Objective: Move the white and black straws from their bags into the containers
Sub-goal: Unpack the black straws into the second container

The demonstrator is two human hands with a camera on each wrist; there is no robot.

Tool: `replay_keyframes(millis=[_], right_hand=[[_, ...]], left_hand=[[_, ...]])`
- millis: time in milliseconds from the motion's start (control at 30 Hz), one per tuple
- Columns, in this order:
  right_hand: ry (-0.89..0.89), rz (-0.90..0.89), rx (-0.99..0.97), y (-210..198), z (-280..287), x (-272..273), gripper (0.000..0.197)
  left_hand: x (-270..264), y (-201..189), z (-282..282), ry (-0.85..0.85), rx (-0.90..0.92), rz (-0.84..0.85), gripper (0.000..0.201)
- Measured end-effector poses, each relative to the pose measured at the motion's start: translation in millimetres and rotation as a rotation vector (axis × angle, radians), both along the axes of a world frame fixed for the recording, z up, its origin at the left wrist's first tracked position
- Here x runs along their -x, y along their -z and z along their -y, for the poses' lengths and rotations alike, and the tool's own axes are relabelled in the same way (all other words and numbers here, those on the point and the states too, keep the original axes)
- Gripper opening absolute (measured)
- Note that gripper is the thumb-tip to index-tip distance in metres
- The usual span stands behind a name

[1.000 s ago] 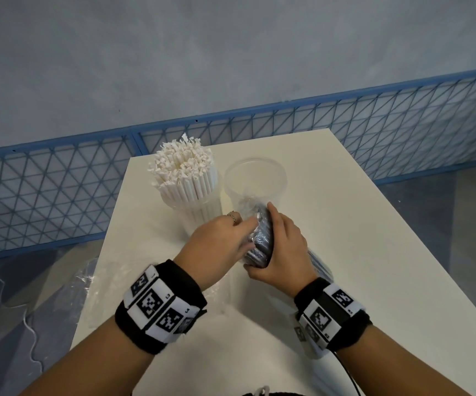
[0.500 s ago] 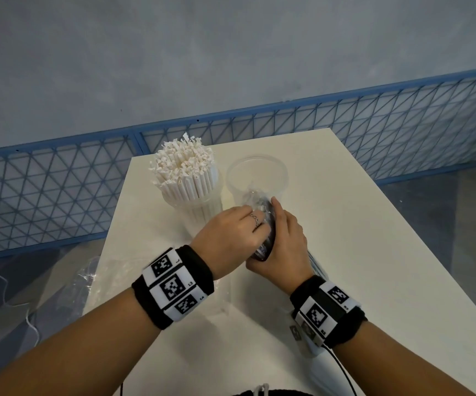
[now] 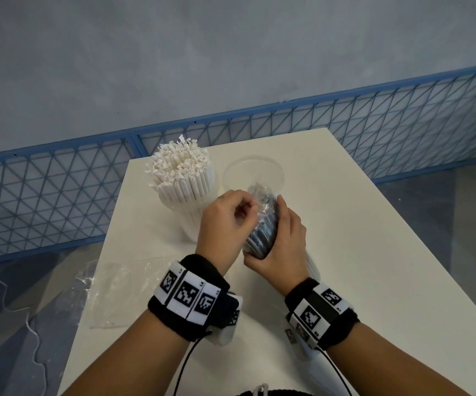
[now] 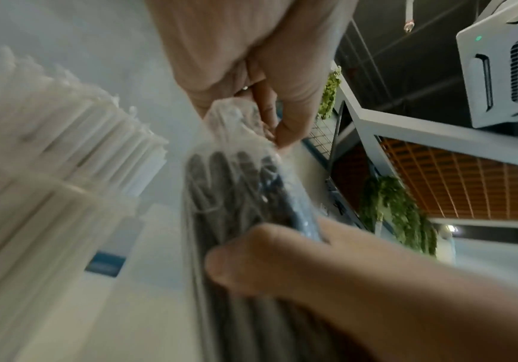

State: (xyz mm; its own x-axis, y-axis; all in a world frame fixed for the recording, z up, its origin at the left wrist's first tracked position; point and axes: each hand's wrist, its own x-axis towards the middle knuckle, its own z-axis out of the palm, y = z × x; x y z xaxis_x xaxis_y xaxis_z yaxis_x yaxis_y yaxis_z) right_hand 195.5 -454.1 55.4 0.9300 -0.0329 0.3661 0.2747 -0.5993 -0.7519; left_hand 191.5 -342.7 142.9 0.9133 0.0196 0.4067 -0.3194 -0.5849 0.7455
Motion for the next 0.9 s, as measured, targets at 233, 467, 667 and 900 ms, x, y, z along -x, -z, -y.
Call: replay_keyframes(millis=[233, 467, 667, 900], right_hand=[[-0.127, -0.086, -0.090, -6, -1, 7, 0.121], [-0.485, -0.373, -0.184, -32, 39, -32, 0.128], [-0.473, -0.283, -0.243, -26, 42, -29, 0.093], [-0.425, -0.303, -0.218, -20, 45, -23, 0.097]], left_hand=[[-5, -12, -12, 0.127, -0.263, -0.035, 0.004], [-1, -17, -25, 0.299, -0.216, -0.085, 0.003], [-1, -13, -22, 0.223, 0.098, -0.222, 0.009], [-4, -11, -22, 0.180, 0.370, -0.299, 0.013]])
